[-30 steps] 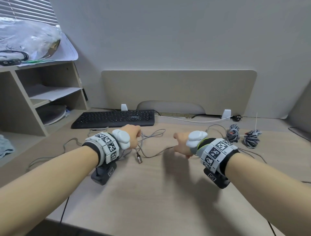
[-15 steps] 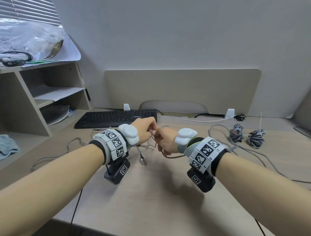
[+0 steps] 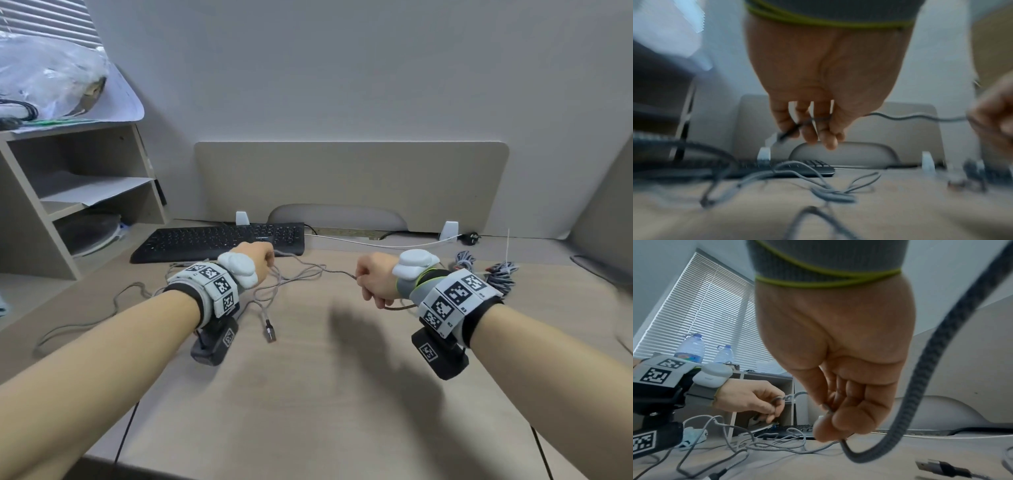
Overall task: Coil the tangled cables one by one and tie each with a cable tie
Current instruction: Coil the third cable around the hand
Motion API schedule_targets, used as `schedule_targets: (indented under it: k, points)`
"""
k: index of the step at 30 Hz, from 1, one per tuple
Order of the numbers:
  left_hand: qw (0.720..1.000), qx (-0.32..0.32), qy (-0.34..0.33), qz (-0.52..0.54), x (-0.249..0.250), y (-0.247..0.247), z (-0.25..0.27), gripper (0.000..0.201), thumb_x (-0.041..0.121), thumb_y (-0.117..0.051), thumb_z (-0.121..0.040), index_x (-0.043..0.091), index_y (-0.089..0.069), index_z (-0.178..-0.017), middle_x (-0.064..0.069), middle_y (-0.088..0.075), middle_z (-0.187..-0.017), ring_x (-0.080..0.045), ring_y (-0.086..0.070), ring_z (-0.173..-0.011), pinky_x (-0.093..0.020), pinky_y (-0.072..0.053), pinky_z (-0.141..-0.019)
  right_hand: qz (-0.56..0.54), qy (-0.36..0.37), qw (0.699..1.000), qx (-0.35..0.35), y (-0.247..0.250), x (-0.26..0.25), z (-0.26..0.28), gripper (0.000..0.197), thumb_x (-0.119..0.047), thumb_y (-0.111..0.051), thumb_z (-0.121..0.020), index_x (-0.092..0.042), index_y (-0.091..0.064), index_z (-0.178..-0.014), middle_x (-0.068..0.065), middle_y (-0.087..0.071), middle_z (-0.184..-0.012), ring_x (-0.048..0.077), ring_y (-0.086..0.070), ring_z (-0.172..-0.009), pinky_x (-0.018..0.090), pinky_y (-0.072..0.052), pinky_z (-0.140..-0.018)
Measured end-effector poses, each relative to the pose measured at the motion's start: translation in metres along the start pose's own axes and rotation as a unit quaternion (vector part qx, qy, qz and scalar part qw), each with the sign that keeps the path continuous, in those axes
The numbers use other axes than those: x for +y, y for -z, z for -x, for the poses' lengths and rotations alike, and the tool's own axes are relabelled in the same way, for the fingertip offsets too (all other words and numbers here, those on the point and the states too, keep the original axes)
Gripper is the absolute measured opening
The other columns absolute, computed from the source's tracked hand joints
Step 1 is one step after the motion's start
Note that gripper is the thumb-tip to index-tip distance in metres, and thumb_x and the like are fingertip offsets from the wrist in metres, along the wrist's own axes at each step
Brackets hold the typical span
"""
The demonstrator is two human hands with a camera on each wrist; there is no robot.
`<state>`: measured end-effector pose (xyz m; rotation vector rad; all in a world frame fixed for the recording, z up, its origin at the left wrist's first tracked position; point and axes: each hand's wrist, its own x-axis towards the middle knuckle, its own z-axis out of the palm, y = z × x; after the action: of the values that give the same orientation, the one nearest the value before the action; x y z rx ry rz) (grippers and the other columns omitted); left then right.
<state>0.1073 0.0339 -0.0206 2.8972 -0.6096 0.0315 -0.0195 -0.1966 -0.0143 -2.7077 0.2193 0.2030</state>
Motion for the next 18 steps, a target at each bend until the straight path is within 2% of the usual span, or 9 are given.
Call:
schedule_targets:
  k: [2, 3, 5, 7, 9, 11, 14, 15, 18]
  points:
    - [0.99, 0.019, 0.018, 0.139, 0.007, -0.003, 0.0, 0.02, 0.01, -0.043, -0.094, 0.016, -0.059, -0.083, -0.005, -0.066, -0.076, -0.026, -0.066, -0.069, -0.029, -0.049, -0.063, -0.017, 0.006, 1.0, 0.023, -0.002, 0.002, -0.003, 0.016, -0.013, -0.041, -0.091, -0.015, -0.056, -0.093, 0.002, -0.075, -0.078, 0.019, -0.055, -0.052, 0.024, -0.044, -0.055]
    - [0.974, 0.021, 0.031, 0.226, 0.012, -0.004, -0.001, 0.022, 0.01, -0.043, -0.095, 0.013, -0.059, -0.081, -0.007, -0.061, -0.066, -0.024, -0.061, -0.055, -0.027, -0.046, -0.055, -0.027, 0.013, 0.999, 0.038, -0.003, 0.002, -0.006, 0.014, -0.012, -0.042, -0.092, -0.016, -0.055, -0.091, 0.001, -0.075, -0.082, 0.016, -0.055, -0.055, 0.025, -0.044, -0.058]
    - [0.914, 0.01, 0.056, 0.401, 0.026, -0.007, 0.001, 0.027, 0.006, -0.041, -0.097, 0.007, -0.059, -0.077, -0.008, -0.048, -0.059, -0.018, -0.045, -0.044, -0.023, -0.038, -0.046, -0.045, 0.023, 0.997, 0.062, -0.004, 0.001, -0.01, 0.014, -0.013, -0.043, -0.091, -0.022, -0.051, -0.085, -0.004, -0.075, -0.082, 0.013, -0.056, -0.065, 0.026, -0.044, -0.063]
    - [0.86, -0.002, 0.061, 0.507, 0.04, -0.009, 0.007, 0.029, 0.007, -0.039, -0.101, 0.003, -0.061, -0.083, -0.005, -0.044, -0.062, -0.014, -0.04, -0.046, -0.021, -0.037, -0.043, -0.076, 0.033, 0.994, 0.075, -0.006, 0.0, -0.014, 0.016, -0.012, -0.042, -0.086, -0.026, -0.05, -0.085, -0.008, -0.074, -0.075, 0.017, -0.059, -0.073, 0.031, -0.047, -0.071]
    - [0.815, -0.014, 0.045, 0.578, 0.054, -0.012, 0.011, 0.026, 0.009, -0.04, -0.104, 0.001, -0.063, -0.094, -0.004, -0.047, -0.068, -0.01, -0.041, -0.047, -0.02, -0.038, -0.04, -0.118, 0.055, 0.988, 0.079, -0.008, -0.003, -0.014, 0.028, -0.006, -0.042, -0.084, -0.029, -0.053, -0.095, -0.007, -0.071, -0.07, 0.019, -0.06, -0.074, 0.032, -0.048, -0.072]
    - [0.767, -0.03, 0.034, 0.64, 0.064, -0.015, 0.015, 0.024, 0.008, -0.04, -0.104, 0.003, -0.063, -0.101, -0.002, -0.046, -0.07, -0.006, -0.035, -0.043, -0.017, -0.029, -0.037, -0.184, 0.096, 0.976, 0.071, -0.011, -0.007, -0.011, 0.027, -0.004, -0.043, -0.089, -0.022, -0.057, -0.104, -0.003, -0.066, -0.066, 0.02, -0.06, -0.066, 0.03, -0.047, -0.067]
    - [0.696, -0.075, 0.02, 0.714, 0.073, -0.015, 0.019, 0.022, 0.02, -0.041, -0.104, 0.014, -0.061, -0.11, 0.004, -0.04, -0.064, -0.003, -0.022, -0.04, -0.016, -0.016, -0.036, -0.245, 0.15, 0.954, 0.086, -0.013, -0.008, -0.008, 0.022, -0.013, -0.042, -0.099, -0.009, -0.063, -0.099, 0.006, -0.055, -0.062, 0.025, -0.061, -0.059, 0.036, -0.047, -0.066]
    - [0.671, -0.09, 0.016, 0.736, 0.077, -0.014, 0.02, 0.021, 0.027, -0.043, -0.104, 0.017, -0.061, -0.111, 0.006, -0.038, -0.062, -0.003, -0.02, -0.04, -0.016, -0.014, -0.037, -0.242, 0.154, 0.953, 0.094, -0.013, -0.005, -0.007, 0.023, -0.017, -0.042, -0.1, -0.01, -0.064, -0.099, 0.009, -0.053, -0.062, 0.024, -0.06, -0.058, 0.036, -0.047, -0.065]
    - [0.606, -0.119, 0.003, 0.787, 0.087, -0.01, 0.018, 0.025, 0.041, -0.047, -0.1, 0.023, -0.061, -0.112, 0.009, -0.037, -0.057, -0.004, -0.019, -0.041, -0.017, -0.013, -0.038, -0.213, 0.153, 0.96, 0.095, -0.009, 0.004, -0.006, 0.025, -0.021, -0.044, -0.101, -0.011, -0.067, -0.102, 0.009, -0.05, -0.059, 0.02, -0.054, -0.051, 0.024, -0.039, -0.052]
